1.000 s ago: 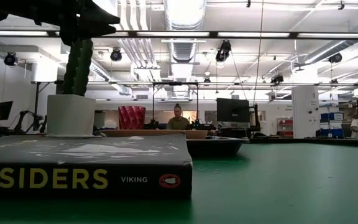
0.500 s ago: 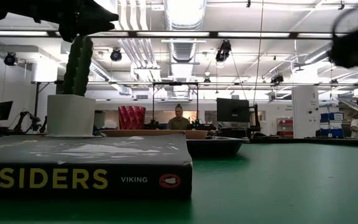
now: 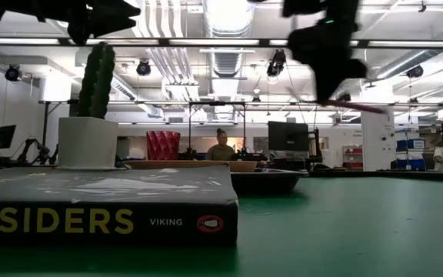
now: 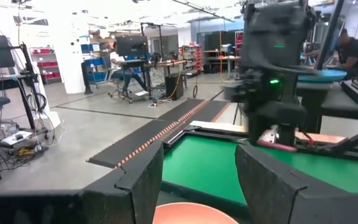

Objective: Pick and place plate/cup/fork/spoon on tray
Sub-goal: Put the pink fork on the black tray above the orange plate

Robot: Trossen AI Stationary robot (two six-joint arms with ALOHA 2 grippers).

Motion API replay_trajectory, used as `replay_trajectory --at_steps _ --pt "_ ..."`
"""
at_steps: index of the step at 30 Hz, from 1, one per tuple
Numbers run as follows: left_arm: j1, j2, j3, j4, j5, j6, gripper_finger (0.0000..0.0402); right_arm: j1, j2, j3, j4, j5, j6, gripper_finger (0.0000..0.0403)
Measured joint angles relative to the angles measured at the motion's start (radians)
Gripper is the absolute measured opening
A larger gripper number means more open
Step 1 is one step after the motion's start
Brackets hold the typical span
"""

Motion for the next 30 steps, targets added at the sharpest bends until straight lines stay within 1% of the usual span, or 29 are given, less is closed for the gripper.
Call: replay_trajectory --at_steps 3,8,11,16,18,23,24,26,29,30 --pt "0.0 -0.013 0.0 0.0 0.0 -0.002 0.018 -0.115 0.109 0.143 -0.001 -0.024 -0.235 0.0023" --pt "0.0 -0.018 0.0 -0.001 0.0 -0.011 0.018 -0.277 0.311 0.394 -0.006 -0.154 -0.592 0.0023" --pt "0.0 -0.018 -0.001 -0.001 0.0 -0.012 0.018 -0.347 0.435 0.542 -0.019 -0.2 -0.779 0.0023" --pt "0.0 -0.021 -0.001 0.003 -0.003 -0.034 0.018 -0.425 0.634 0.784 -0.067 -0.215 -1.004 0.0023" --pt "0.0 -0.024 -0.001 0.004 -0.023 -0.036 0.018 -0.443 0.707 0.873 -0.086 -0.215 -1.089 0.0023" --pt "0.0 -0.024 -0.001 0.003 -0.061 -0.036 0.018 -0.466 0.876 1.082 -0.091 -0.215 -1.226 0.0023" --pt "0.0 -0.024 -0.001 0.003 -0.067 -0.036 0.018 -0.467 0.902 1.107 -0.085 -0.216 -1.251 0.0023" --pt "0.0 -0.025 -0.001 0.003 -0.082 -0.036 0.018 -0.466 0.917 1.089 -0.034 -0.216 -1.299 0.0023" --pt "0.001 -0.025 -0.001 0.001 -0.083 -0.036 0.018 -0.461 0.931 1.069 -0.011 -0.212 -1.369 0.0023" --pt "0.001 -0.026 -0.001 0.001 -0.083 -0.035 0.018 -0.461 0.933 1.068 -0.004 -0.226 -1.378 0.0023"
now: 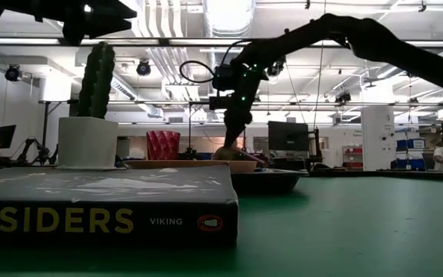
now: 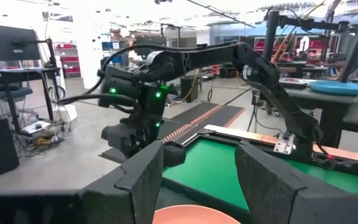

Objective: Pick and place plate/cup/fork/spoon on tray
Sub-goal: Put the pink fork on the black tray above the orange plate, then return to Home Position

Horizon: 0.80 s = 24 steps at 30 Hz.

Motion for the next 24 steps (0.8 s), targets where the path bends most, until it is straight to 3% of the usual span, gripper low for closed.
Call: replay_trajectory --at_steps 16,24 --pt "0.001 0.006 -0.001 -0.003 -0.022 0.006 0.018 0.003 0.004 -0.152 0.174 -0.039 -0.014 0.0026" --pt "0.001 0.005 -0.001 -0.004 -0.022 0.006 0.018 0.003 0.004 -0.198 0.272 -0.035 0.049 0.0113"
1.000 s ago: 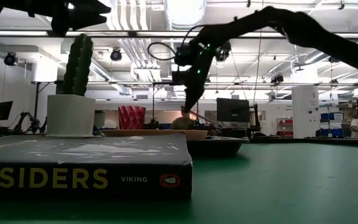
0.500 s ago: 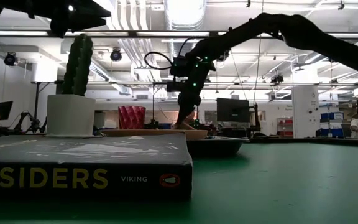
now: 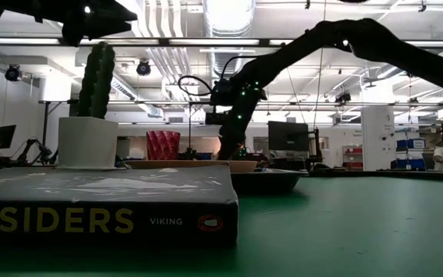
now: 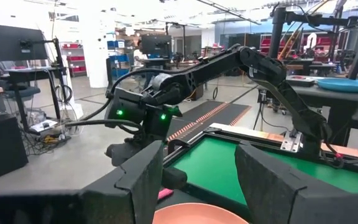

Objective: Pick and place plate/cup/fork/spoon on tray
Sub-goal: Return to Home Position

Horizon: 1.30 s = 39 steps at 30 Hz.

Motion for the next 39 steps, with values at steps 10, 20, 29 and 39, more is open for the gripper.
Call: replay_trajectory --at_steps 10,20,29,39 --pt "0.0 0.002 0.0 -0.002 0.0 -0.001 0.018 0.009 -0.064 0.026 -0.095 -0.016 0.07 0.0157" --pt "-0.006 -0.01 0.0 -0.175 0.08 -0.091 0.018 0.135 -0.272 -0.213 -0.028 -0.213 0.173 0.0129" --pt "-0.008 -0.065 -0.001 -0.332 0.514 -0.095 0.0151 0.318 -0.638 -0.764 0.549 -0.205 0.317 0.0114" --pt "-0.008 -0.162 -0.027 -0.468 0.628 -0.083 0.0025 0.479 -0.984 -1.29 1.092 -0.069 0.403 0.0102"
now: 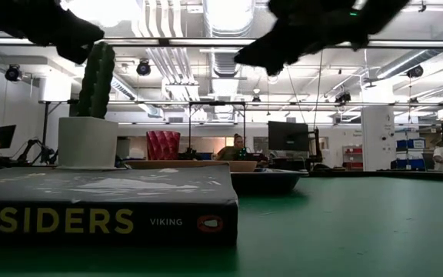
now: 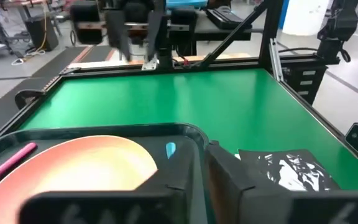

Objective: Pick and place plate/cup/fork/spoon on tray
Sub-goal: Return to Home Position

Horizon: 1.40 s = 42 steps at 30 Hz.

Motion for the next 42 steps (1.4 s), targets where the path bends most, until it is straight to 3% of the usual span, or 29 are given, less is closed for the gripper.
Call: replay_trajectory --at_steps 2,6,16,29,42 --pt "0.0 -0.031 -0.029 0.008 0.001 0.0 0.0007 0.015 -0.059 -0.091 0.095 0.001 0.013 0.0099" --pt "0.0 -0.108 -0.096 0.026 0.002 -0.027 0.0007 0.027 -0.166 -0.243 0.237 0.003 0.037 0.0095" --pt "0.0 -0.276 -0.19 0.095 0.005 -0.031 0.0007 0.027 -0.395 -0.518 0.39 0.106 0.071 0.0077" --pt "0.0 -0.437 -0.327 0.115 0.005 -0.03 0.0008 0.024 -0.662 -0.813 0.597 0.125 0.059 0.0047" --pt "0.0 -0.48 -0.346 0.119 0.009 0.003 0.0008 0.024 -0.942 -0.819 0.363 0.122 -0.002 0.0031"
